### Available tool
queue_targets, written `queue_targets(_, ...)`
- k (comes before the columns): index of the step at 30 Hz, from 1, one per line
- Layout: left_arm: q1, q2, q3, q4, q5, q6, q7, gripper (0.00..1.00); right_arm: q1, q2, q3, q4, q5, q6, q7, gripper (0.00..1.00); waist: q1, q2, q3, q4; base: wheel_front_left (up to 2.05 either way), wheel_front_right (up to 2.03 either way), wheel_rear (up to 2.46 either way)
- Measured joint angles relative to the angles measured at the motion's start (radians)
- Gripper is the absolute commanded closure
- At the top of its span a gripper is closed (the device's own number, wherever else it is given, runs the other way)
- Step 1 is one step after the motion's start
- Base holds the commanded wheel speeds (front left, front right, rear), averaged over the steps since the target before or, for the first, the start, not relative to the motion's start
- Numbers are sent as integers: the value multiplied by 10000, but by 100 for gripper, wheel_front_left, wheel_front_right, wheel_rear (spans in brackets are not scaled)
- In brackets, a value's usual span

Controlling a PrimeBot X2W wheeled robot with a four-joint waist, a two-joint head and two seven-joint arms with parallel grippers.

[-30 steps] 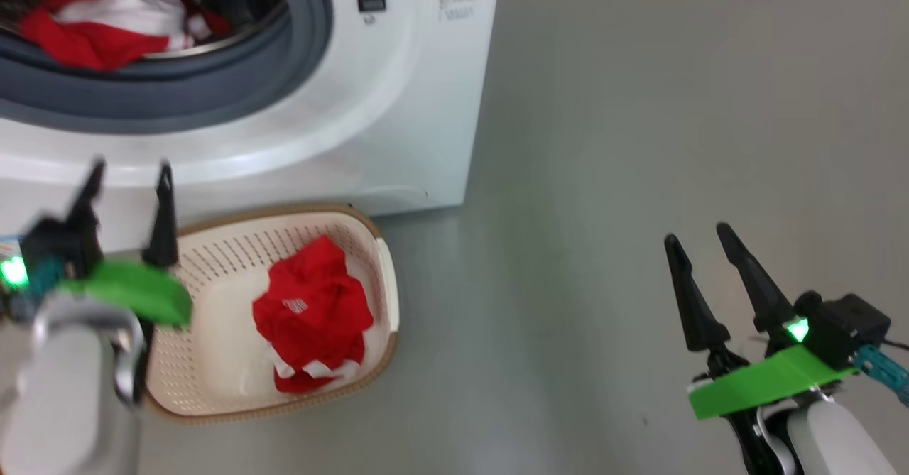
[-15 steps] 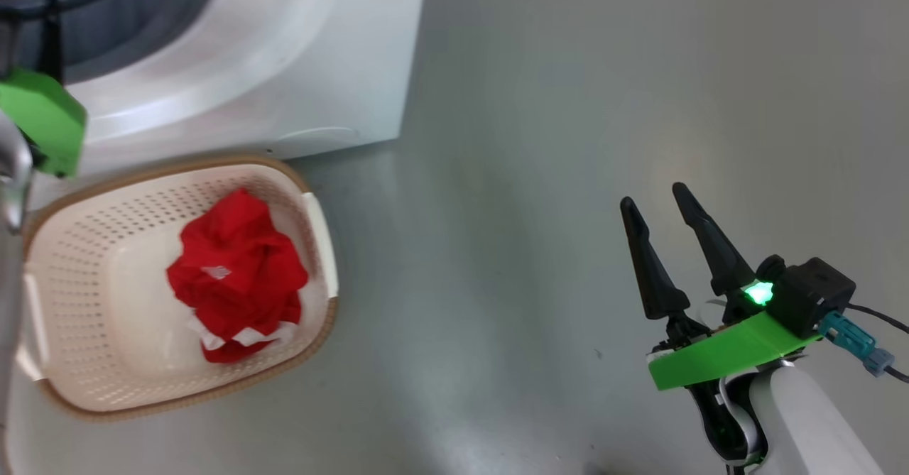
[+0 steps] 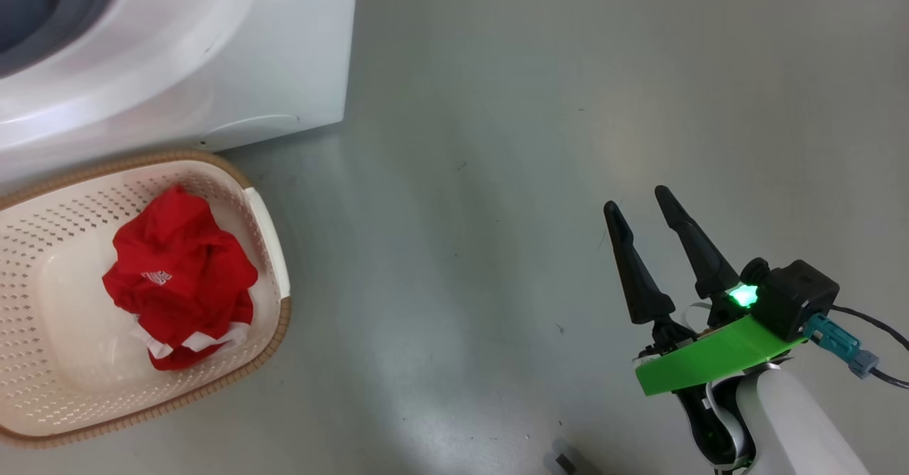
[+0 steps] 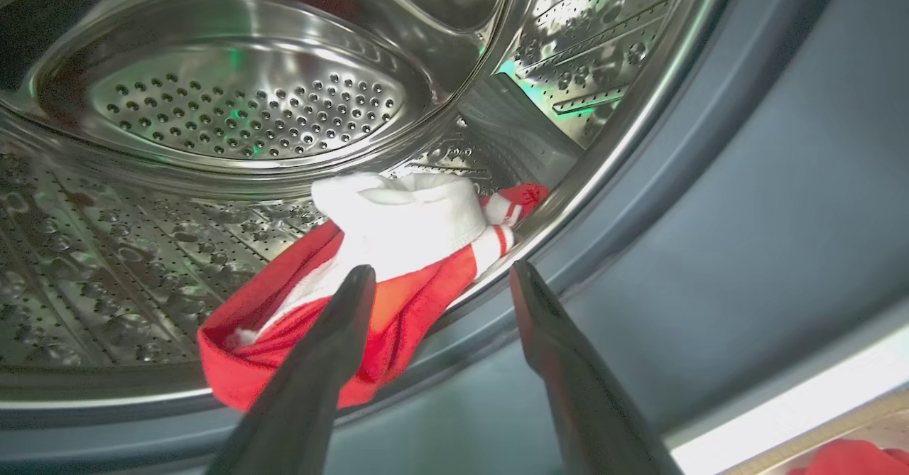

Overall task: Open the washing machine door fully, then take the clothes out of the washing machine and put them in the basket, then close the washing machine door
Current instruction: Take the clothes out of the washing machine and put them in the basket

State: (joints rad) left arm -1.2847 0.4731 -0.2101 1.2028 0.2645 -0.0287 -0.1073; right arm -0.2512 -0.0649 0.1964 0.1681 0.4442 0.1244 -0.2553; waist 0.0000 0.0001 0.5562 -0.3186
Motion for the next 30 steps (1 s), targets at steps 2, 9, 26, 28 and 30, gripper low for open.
queue_targets(2, -139, 105, -4, 180, -4, 96, -56, 0, 6, -13, 4, -4, 0, 0, 0, 0, 0, 0, 4, -7, 0, 0, 0)
queue_targets(9, -360, 190, -81, 583, -13, 525, -190, 0, 40, -100, 15, -50, 0, 0, 0, 0, 0, 0, -64, 78, 0, 0, 0)
queue_targets(26, -1360, 571, -704, 853, 107, 552, 17, 0, 56, -127, 232, -274, 0, 0, 0, 0, 0, 0, 532, -105, 0, 0, 0)
queue_targets(28, -1406, 583, -736, 888, 105, 548, 125, 0, 53, -109, 240, -307, 0, 0, 0, 0, 0, 0, 623, -142, 0, 0, 0)
queue_targets(30, -1513, 631, -769, 909, 104, 527, 222, 0, 30, -75, 247, -318, 2, 0, 0, 0, 0, 0, 727, -173, 0, 0, 0)
